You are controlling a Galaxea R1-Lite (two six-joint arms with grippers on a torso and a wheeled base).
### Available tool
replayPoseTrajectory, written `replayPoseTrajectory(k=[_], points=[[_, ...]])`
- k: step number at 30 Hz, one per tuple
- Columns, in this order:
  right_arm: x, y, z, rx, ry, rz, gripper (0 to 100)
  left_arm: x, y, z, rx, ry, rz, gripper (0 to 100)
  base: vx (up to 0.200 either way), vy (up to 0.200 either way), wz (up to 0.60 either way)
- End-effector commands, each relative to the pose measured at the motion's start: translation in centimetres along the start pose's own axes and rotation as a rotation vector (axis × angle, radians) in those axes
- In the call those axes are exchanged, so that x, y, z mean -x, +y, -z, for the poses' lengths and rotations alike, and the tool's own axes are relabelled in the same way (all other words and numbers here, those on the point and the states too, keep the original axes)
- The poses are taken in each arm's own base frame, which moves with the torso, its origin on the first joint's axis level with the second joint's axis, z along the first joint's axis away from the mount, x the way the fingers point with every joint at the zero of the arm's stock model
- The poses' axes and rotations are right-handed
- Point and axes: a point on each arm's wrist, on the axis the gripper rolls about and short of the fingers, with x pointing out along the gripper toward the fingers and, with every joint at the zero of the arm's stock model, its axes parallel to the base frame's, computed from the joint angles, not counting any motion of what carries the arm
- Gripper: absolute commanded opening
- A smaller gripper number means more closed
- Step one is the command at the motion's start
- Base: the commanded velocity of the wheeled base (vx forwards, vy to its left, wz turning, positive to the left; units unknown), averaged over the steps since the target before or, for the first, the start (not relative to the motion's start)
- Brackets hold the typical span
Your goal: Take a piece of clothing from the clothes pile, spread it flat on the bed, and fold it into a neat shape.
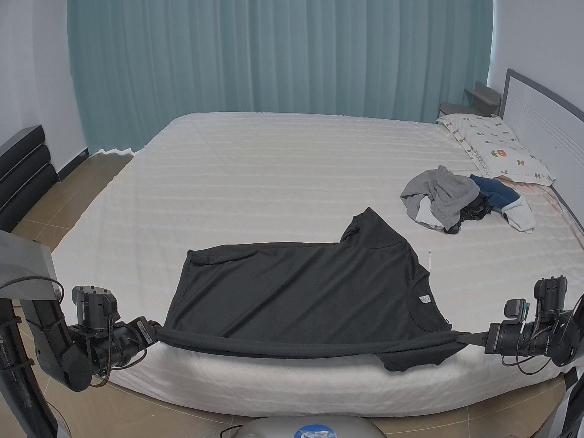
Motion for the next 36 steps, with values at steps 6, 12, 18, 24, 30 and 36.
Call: replayPoseTrajectory(k=[6,12,18,24,30,36], points=[[-1.4,0.0,-1.7,0.037,-0.022,-0.024,0,-0.7,-0.6,-0.9,0.014,-0.040,0.025,0,0.000,0.000,0.00],[-2.8,-0.7,-2.4,0.040,-0.022,-0.006,0,-2.2,-0.7,-0.9,0.067,-0.033,0.017,0,0.000,0.000,0.00],[-4.5,-1.3,-3.2,0.049,-0.023,0.005,0,-3.8,-0.6,-0.9,0.085,-0.026,0.012,0,0.000,0.000,0.00],[-6.1,-1.6,-4.2,0.068,-0.034,0.003,0,-4.9,-1.1,-1.6,0.130,-0.051,0.031,0,0.000,0.000,0.00],[-7.6,-1.9,-4.7,0.021,-0.040,0.012,0,-5.9,-1.1,-1.3,0.132,-0.039,0.027,0,0.000,0.000,0.00],[-8.8,-2.7,-4.8,-0.014,-0.037,0.019,0,-6.9,-1.4,-1.4,0.156,-0.049,0.039,0,0.000,0.000,0.00]])
